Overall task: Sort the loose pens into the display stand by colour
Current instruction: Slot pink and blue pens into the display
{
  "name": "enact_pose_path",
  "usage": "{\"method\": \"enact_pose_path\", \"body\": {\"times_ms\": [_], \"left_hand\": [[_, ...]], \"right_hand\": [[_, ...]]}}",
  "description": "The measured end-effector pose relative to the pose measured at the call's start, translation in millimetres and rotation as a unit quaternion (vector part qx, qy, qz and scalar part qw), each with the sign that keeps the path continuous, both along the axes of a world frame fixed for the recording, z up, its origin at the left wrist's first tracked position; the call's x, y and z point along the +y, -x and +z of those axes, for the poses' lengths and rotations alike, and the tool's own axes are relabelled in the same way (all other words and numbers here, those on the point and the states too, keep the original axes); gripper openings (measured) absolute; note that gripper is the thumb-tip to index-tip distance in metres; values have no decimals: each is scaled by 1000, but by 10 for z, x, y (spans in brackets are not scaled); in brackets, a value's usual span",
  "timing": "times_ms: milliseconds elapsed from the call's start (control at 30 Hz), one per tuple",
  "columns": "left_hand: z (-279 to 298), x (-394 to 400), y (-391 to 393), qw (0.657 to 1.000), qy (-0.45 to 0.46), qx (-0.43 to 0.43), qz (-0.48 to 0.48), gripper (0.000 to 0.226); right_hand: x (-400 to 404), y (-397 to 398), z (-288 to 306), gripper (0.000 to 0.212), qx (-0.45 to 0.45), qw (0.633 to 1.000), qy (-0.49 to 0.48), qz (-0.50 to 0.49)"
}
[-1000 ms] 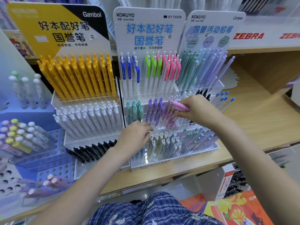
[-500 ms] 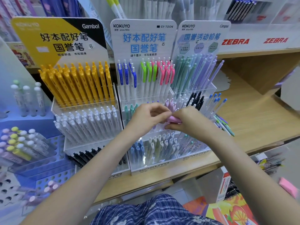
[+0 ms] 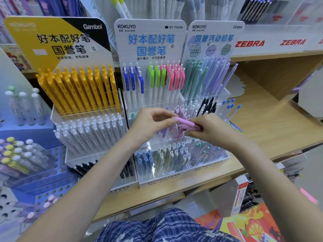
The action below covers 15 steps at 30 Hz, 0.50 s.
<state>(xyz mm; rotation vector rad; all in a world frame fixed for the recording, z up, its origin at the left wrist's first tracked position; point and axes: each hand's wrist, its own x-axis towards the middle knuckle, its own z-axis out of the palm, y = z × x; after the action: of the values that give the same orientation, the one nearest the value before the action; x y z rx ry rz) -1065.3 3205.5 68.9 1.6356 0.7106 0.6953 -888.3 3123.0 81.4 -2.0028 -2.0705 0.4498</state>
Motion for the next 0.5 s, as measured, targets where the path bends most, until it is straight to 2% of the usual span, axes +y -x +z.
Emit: {"method": "enact_pose_path", "body": {"times_ms": [67,100,133,200,267,333,500], "left_hand": [[55,110,101,999,23,-11,40,18],[67,166,159,997,39,-27,61,18],[71,201,202,995,55,-46,74,18],[35,191,212,994,63,-45,73,17],[-41,127,158,997,41,-16,59,19],[-116,90,104,998,23,-1,53,19],[-247,94,16,998,-41,37,28,21]], "right_hand": [[-79,-104,43,16,25,999,8,-41],[-127,-150,58,18,86,993,-5,-77],[-173,-172,77,19,190,975,-26,-111],[-224,-147,98,16,405,898,-79,-156],[-215,-92,108,8,519,826,-129,-176],[-190,-103,115,13,558,796,-156,-175],[-173,-190,243,13,510,832,-162,-145]]}}
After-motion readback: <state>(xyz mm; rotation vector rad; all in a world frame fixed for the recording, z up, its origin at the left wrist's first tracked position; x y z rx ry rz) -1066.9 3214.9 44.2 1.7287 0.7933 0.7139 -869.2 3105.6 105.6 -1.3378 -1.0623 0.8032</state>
